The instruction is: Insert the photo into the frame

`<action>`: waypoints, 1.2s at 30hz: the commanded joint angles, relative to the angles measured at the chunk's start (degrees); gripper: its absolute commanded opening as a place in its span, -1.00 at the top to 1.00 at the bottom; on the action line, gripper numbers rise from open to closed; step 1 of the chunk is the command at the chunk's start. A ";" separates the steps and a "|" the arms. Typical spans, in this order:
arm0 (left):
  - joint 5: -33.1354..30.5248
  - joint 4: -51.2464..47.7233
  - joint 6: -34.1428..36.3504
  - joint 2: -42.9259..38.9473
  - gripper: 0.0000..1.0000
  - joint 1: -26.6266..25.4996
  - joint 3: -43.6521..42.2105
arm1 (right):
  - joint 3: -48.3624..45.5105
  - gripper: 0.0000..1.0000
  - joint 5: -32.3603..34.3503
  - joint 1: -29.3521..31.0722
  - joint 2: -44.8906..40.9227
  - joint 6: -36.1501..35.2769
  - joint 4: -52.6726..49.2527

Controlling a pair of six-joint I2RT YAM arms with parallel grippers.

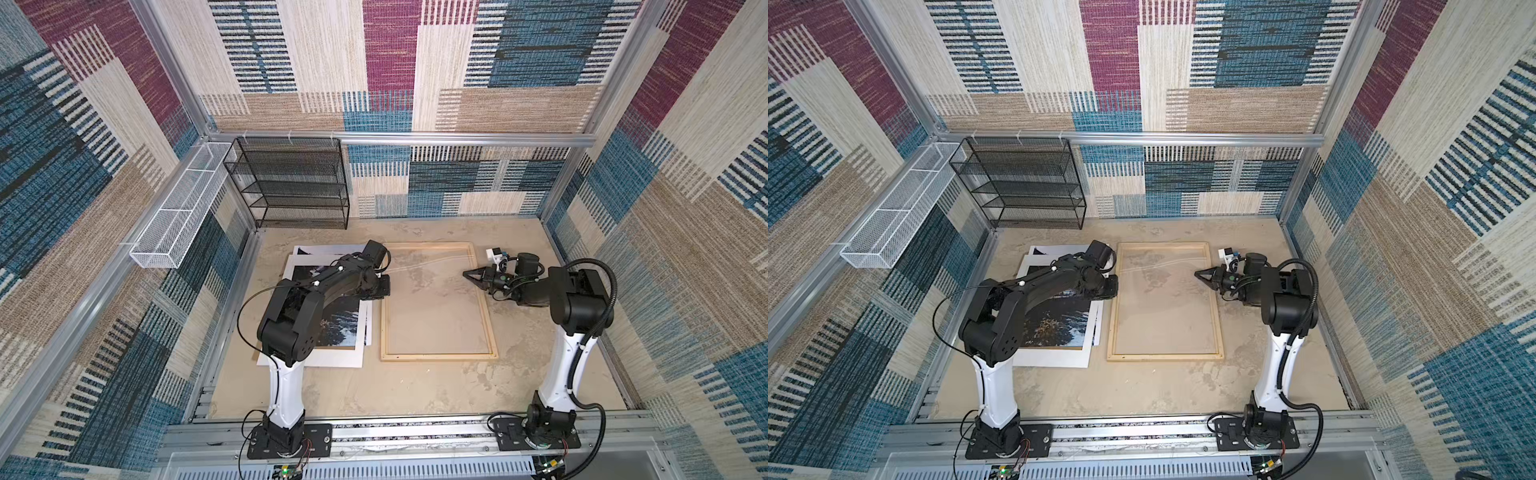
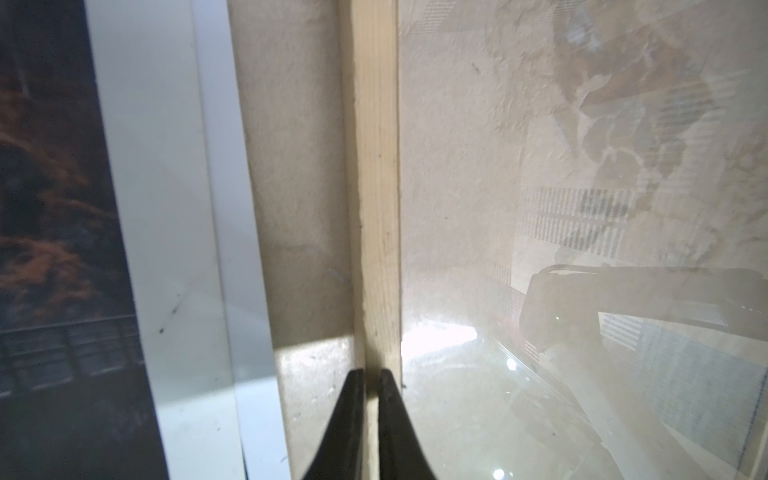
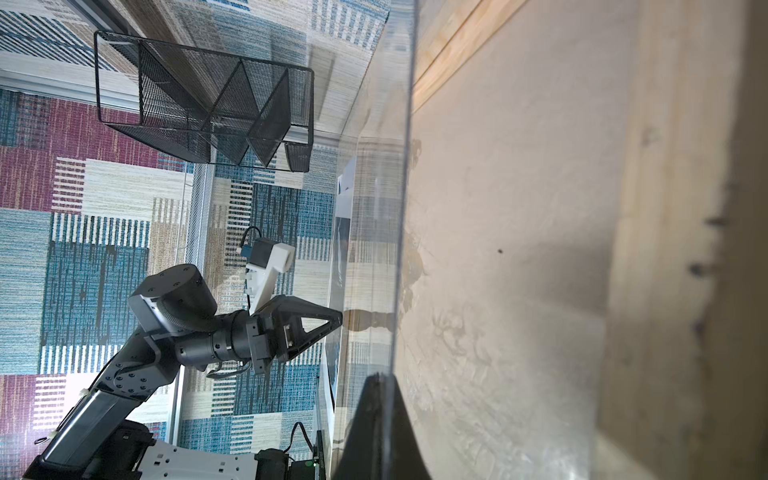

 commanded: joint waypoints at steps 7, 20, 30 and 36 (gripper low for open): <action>0.00 -0.91 1.41 0.20 0.75 -0.03 0.18 | -0.22 1.00 -1.03 -0.10 -0.23 -0.44 1.48; 0.26 -0.91 1.50 0.46 0.78 -0.03 0.36 | -0.66 1.00 -1.04 -0.18 -0.32 -0.24 1.92; 0.88 -0.90 1.50 0.72 0.79 -0.12 0.54 | -1.30 1.00 -1.12 -0.10 0.21 2.66 5.07; 1.40 -0.86 1.58 1.16 0.79 -0.29 1.06 | -1.61 1.00 -0.78 0.04 0.39 3.44 5.86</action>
